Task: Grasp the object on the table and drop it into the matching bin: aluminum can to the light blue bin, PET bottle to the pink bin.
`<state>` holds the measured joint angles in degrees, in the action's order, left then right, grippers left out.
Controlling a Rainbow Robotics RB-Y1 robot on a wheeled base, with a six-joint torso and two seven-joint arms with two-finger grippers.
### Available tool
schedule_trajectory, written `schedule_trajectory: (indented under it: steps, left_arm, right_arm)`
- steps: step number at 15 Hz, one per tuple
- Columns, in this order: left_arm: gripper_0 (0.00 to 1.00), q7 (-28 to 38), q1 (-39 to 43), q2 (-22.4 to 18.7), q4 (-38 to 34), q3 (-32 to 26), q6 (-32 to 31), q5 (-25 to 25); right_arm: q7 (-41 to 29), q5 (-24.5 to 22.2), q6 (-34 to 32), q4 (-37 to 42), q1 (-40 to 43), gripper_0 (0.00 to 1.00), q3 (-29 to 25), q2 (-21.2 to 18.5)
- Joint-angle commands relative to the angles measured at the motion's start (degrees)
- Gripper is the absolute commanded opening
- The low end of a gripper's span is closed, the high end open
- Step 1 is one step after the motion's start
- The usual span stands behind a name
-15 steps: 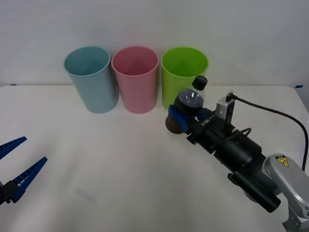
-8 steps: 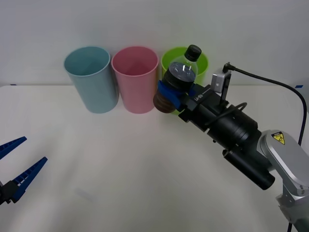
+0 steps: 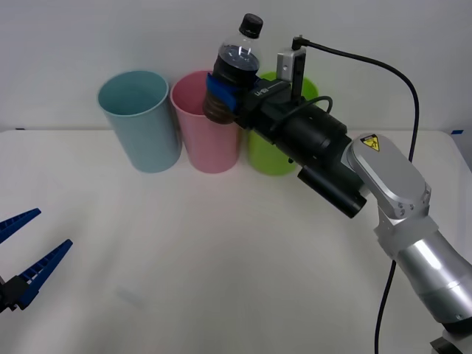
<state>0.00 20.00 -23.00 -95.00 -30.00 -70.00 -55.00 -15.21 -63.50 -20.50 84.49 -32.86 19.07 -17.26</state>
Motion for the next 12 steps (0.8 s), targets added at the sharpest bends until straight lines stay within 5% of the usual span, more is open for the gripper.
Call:
schedule_trajectory:
  steps: [1, 12]
  left_arm:
    - [1.0, 0.0, 0.0, 0.0, 0.0, 0.0, 0.0, 0.0]
    - [1.0, 0.0, 0.0, 0.0, 0.0, 0.0, 0.0, 0.0]
  right_arm:
    - [0.3, -0.3, 1.6, -6.6, -6.0, 0.0, 0.0, 2.1]
    - [3.2, -1.7, 13.8, -24.2, -18.7, 0.0, 0.7, 10.0]
